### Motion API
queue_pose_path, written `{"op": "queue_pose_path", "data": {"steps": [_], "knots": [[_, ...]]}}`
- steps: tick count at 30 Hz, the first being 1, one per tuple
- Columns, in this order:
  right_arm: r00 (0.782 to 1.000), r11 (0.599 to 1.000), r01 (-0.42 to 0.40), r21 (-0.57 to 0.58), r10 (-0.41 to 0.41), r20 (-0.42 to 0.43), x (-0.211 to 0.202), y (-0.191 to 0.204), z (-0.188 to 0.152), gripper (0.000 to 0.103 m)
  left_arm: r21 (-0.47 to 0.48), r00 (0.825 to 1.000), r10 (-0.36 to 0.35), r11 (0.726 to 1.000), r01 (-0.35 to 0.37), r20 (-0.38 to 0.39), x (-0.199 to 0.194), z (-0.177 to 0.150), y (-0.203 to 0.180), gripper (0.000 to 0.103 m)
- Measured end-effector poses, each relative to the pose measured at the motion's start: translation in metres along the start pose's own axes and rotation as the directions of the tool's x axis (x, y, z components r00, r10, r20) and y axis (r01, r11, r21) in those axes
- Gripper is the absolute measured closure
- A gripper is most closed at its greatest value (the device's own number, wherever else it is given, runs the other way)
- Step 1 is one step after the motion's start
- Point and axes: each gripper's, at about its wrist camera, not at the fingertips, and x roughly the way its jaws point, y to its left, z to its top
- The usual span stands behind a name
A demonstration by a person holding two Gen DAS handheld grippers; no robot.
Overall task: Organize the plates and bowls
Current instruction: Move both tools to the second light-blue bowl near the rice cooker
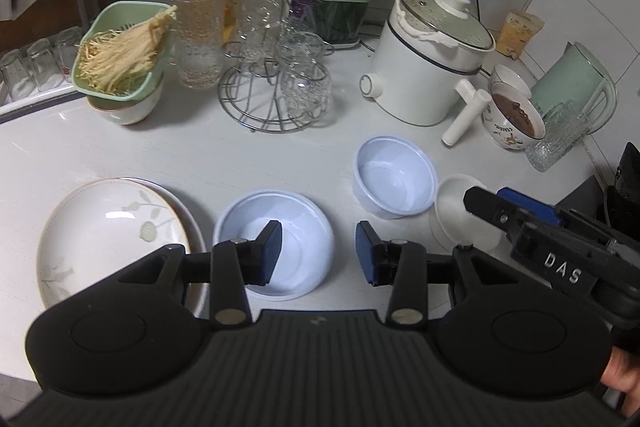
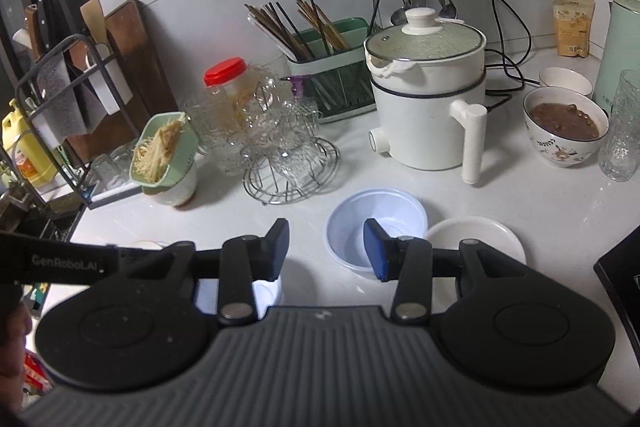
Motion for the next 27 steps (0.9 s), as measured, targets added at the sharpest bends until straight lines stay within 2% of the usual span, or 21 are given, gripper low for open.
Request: {"op": "queue_pose_path", "data": {"steps": [13,20,27], "knots": [[0.999,1.000,0.012,-0.019,-0.013,-0.030,-0.006,-0.025,-0.015,0.058,-0.002,1.000,0.004,1.000,-0.004,-0.029,0.015,-0.020,-0.024,0.052],[0.999,1.000,0.017,-0.013,-0.017,-0.038,-0.003,-0.025,-0.017,0.058,-0.011,0.999,0.017,1.000,-0.017,-0.043,0.017,-0.020,-0.018,0.052],[0.998,0.999,0.038,0.004,-0.038,-0.059,0.011,-0.017,-0.019,0.058,-0.009,0.998,0.003,1.000,-0.004,-0.061,0.031,-0.005,-0.002,0.052]]}}
